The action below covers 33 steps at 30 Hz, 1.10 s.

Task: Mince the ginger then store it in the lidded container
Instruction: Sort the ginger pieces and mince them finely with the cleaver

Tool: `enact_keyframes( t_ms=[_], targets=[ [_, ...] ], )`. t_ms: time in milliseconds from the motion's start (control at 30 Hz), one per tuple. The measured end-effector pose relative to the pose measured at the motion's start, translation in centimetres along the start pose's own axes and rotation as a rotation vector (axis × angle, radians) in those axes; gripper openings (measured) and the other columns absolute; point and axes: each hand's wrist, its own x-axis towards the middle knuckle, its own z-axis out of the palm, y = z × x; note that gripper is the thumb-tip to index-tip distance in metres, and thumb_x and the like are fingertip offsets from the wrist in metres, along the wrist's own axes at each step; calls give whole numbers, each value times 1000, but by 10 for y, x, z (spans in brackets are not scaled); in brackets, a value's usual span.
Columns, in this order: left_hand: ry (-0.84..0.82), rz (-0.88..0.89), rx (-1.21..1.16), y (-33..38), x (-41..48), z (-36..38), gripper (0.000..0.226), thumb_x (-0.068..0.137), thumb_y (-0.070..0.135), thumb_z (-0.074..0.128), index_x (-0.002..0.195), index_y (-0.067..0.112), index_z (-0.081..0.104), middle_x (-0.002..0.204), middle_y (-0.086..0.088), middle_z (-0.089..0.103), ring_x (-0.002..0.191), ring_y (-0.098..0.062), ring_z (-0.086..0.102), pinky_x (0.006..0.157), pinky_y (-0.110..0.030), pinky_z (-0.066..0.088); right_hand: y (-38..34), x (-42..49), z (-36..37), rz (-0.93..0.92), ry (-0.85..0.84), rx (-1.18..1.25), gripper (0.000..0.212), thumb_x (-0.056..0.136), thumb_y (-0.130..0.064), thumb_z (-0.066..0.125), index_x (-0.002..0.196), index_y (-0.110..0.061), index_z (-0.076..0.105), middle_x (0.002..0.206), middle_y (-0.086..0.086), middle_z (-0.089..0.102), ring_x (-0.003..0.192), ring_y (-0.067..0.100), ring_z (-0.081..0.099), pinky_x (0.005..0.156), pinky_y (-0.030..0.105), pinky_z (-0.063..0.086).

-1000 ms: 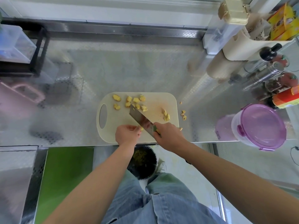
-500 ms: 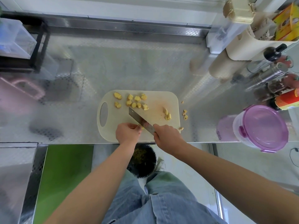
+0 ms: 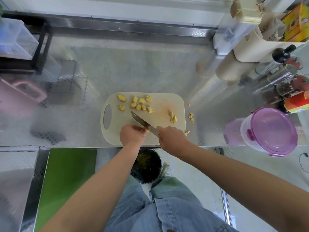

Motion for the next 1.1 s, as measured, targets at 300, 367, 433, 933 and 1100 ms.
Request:
enact_keyframes(
  t_ms=[300,367,433,933,1100],
  targets=[
    [3,16,28,-2,7,0,24,74,21,80,55,12,69,60,-8,69,56,-26,59,73,-50,58,0,6,-1,23,-16,59,6,97,-12,38,94,-15,42,68,1,41,65,23,51,52,29,37],
    [1,23,10,-3,6,0,22,74,22,80,58,9,71,58,-9,68,51,-25,55,72,-49,58,5,8,-6,-7,-19,56,7,97,-12,38,94,-14,44,73,5,48,69,25,55,59,32,46],
    [-3,29,-8,-3,6,0,21,74,23,81,62,7,72,60,-11,68,50,-24,53,71,-48,56,8,9,-9,-39,-21,18,13,98,-13,38,102,-10,49,74,6,50,66,24,55,61,33,48],
    [-45,-26,-34,-4,11,0,21,72,20,82,62,4,72,48,-4,58,42,-18,47,61,-33,46,5,22,12,-68,32,29,6,98,-16,37,92,-16,38,73,8,53,65,29,54,56,34,43],
    [-15,9,9,-7,11,-1,20,78,15,78,62,6,70,51,-3,61,43,-14,51,60,-27,48,10,24,7,-2,108,186,12,97,-20,38,86,-17,38,67,7,51,60,28,52,51,32,38]
  ],
)
